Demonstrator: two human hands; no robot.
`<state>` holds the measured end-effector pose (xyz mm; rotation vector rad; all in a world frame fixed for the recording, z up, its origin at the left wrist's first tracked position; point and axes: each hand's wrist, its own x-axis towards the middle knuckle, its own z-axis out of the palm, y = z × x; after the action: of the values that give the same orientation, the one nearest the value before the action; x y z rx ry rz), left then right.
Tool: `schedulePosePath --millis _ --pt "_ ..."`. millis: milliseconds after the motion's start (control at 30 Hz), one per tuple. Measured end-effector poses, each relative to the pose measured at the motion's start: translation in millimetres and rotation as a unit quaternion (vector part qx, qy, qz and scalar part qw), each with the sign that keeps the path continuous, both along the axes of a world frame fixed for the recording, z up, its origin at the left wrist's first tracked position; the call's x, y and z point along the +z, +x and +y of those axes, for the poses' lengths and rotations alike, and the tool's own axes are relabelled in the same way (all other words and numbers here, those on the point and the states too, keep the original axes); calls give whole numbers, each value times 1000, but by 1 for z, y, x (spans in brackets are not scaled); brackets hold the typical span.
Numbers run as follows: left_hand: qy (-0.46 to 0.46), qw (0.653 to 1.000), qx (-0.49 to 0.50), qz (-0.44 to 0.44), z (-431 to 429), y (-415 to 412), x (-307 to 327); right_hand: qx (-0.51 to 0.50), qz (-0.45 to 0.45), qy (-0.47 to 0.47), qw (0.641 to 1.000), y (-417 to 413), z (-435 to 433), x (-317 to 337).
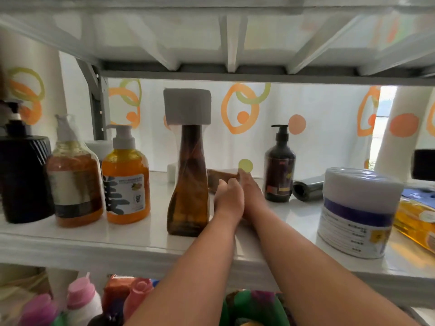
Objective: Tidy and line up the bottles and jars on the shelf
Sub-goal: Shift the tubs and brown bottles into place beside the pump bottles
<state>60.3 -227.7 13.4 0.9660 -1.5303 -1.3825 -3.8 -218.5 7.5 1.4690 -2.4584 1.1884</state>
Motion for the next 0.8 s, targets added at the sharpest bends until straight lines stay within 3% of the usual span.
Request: schedulePosePath --millis 467,800 --pt "-3 999 -13 32 10 14 2 -44 13 -73 996 23 34 10" --pt "-55 998 -42 10 22 25 0 -49 37 -65 996 34 65 7"
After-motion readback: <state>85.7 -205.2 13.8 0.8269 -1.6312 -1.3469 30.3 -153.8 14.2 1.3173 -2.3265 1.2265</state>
